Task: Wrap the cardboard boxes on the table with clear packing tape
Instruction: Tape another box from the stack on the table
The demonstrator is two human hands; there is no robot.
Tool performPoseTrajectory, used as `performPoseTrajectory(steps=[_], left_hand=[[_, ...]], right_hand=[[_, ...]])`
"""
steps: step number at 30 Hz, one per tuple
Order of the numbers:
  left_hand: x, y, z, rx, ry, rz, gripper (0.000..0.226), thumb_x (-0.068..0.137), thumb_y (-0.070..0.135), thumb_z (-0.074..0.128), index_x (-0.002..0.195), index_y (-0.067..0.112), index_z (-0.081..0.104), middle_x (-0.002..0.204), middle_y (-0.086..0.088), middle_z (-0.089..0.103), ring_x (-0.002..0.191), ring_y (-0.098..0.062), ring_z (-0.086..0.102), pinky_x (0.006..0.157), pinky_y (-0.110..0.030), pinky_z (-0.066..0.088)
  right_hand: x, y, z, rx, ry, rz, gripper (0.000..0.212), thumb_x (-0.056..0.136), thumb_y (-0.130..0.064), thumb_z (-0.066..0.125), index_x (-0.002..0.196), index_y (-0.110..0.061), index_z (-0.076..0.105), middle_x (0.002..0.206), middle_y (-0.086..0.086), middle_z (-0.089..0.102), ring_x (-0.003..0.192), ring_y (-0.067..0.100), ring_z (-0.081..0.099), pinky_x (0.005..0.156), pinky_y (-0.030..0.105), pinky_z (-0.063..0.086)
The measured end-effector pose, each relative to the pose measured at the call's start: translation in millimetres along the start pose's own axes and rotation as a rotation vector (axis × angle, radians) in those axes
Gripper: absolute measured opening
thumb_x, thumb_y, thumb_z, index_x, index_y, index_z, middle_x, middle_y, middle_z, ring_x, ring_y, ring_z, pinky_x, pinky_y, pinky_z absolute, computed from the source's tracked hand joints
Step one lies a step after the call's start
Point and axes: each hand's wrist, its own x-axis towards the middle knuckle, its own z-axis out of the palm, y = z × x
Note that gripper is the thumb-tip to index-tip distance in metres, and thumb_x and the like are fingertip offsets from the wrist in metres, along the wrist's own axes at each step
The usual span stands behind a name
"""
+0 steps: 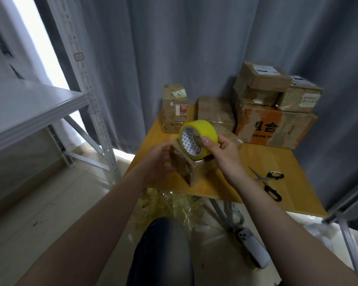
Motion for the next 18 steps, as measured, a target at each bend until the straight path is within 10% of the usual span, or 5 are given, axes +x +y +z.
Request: performPoseTrajectory(steps=[2,8,18], left_hand=[[-1,-7,-11,-0.096,-0.036,0.084,0.048,0.095,0.023,0.067,0.140,0.022,0.051,0.134,0.000,0.062,0.121,-0.018,0.060,0.092,-0.047,0.055],[13,-51,10,0.674,0.035,0.375,0.148,0.050,0.055,0.097,0.162,0.023,0.006,0.161,0.004,0.032,0.145,-0.015,0.034,0.118,-0.040,0.037],[38,-57,9,0.733,0.154,0.512,0.121,0.047,0.060,0.093,0.147,0.031,0.031,0.137,0.009,0.051,0.126,-0.015,0.052,0.105,-0.046,0.051]], right_hand=[[5,1,5,0.000,0.027,0.017,0.018,0.089,-0.036,0.075,0.100,-0.021,0.074,0.094,-0.002,0.080,0.091,0.017,0.077,0.085,0.036,0.062],[9,-1,16,-0.010,0.051,0.018,0.015,0.094,-0.032,0.073,0.097,-0.018,0.076,0.091,-0.001,0.080,0.084,0.009,0.076,0.070,0.018,0.057],[-1,-33,15,-0.192,0.088,0.039,0.046,0.088,-0.051,0.076,0.089,-0.005,0.076,0.083,0.005,0.078,0.077,0.017,0.075,0.066,0.034,0.058]])
